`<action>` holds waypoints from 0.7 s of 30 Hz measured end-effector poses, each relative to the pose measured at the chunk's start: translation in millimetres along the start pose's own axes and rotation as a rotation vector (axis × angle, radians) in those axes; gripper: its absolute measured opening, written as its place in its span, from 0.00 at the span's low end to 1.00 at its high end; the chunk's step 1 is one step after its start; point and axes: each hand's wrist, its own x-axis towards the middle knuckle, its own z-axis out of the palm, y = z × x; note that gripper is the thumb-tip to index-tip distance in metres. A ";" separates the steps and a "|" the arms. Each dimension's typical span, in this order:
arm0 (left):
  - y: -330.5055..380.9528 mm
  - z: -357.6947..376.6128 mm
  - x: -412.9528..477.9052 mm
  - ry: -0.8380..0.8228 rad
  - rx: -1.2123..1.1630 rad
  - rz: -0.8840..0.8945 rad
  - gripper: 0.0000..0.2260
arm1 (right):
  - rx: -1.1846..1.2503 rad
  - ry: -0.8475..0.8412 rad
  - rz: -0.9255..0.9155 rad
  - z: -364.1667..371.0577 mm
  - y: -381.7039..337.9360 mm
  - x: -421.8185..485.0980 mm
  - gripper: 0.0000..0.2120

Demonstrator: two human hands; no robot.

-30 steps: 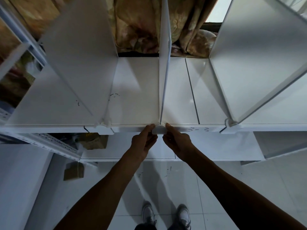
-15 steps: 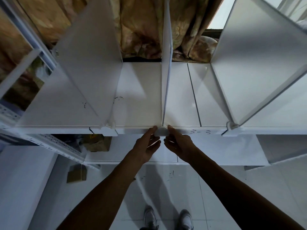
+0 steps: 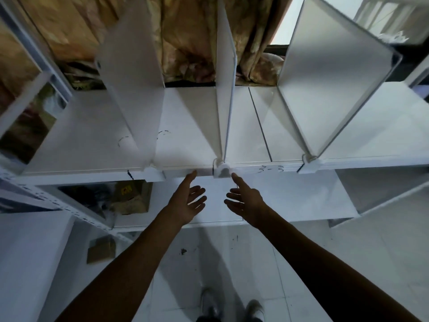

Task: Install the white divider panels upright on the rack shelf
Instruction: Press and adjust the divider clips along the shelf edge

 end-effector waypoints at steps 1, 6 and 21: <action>-0.8 -3.2 -5.4 -0.009 -0.005 0.012 0.28 | -0.009 -0.001 -0.002 1.3 2.7 -4.5 0.36; -6.6 -23.3 -29.5 -0.024 -0.047 0.061 0.28 | -0.048 -0.032 -0.022 10.2 10.0 -24.7 0.35; -20.0 -111.3 -88.5 0.124 -0.156 0.134 0.31 | -0.072 -0.176 -0.005 68.9 59.5 -57.5 0.33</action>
